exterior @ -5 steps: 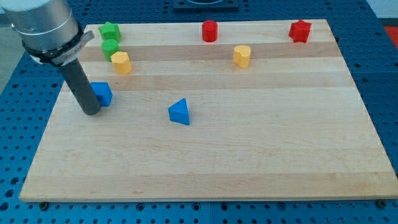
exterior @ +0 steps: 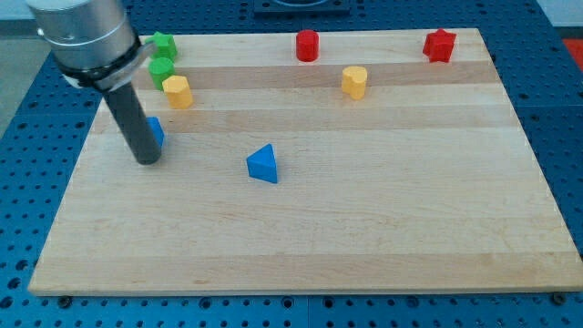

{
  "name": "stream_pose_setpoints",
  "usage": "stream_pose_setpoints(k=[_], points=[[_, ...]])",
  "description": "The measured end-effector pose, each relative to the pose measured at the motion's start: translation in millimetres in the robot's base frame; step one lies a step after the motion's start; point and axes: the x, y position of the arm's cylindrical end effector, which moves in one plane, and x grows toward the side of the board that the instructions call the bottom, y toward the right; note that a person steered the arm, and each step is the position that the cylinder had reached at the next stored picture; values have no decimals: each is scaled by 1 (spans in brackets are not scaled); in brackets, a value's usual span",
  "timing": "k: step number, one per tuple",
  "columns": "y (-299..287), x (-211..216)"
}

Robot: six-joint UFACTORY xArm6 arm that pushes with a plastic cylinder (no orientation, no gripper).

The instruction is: Nudge the cube top a bit

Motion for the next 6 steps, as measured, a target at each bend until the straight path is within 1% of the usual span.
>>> stream_pose_setpoints(k=[1,2,3,4,6], points=[[-21,0],[-19,1],[0,14],[19,13],[22,-7]])
